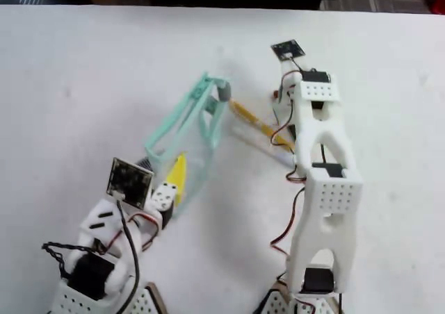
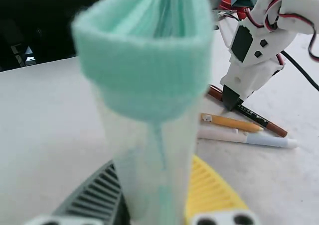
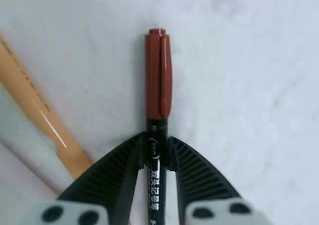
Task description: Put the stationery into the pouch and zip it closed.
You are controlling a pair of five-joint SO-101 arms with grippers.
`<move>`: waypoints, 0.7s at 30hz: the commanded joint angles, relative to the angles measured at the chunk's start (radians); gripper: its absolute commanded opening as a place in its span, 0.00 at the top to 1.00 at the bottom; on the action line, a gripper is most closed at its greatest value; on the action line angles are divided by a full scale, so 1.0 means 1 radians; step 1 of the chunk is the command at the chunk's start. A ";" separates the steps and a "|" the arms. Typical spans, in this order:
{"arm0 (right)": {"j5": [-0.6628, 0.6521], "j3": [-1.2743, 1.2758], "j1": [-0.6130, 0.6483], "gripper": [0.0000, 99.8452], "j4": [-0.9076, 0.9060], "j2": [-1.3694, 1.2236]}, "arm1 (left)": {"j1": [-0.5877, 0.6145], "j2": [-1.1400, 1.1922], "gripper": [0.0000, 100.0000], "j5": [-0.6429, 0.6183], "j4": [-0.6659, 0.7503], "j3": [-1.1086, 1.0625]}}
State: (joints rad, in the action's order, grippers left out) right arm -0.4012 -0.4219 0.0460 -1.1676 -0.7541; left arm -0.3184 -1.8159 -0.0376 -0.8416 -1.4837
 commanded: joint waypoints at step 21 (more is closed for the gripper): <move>-0.008 -0.009 0.002 0.98 -0.024 -0.002 | -0.036 -0.012 0.93 -0.003 0.026 0.008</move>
State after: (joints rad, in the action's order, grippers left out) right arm -0.4012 -0.4250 0.0460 -1.1753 -0.7541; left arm -0.3184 -1.8159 -0.0376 -0.8416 -1.4837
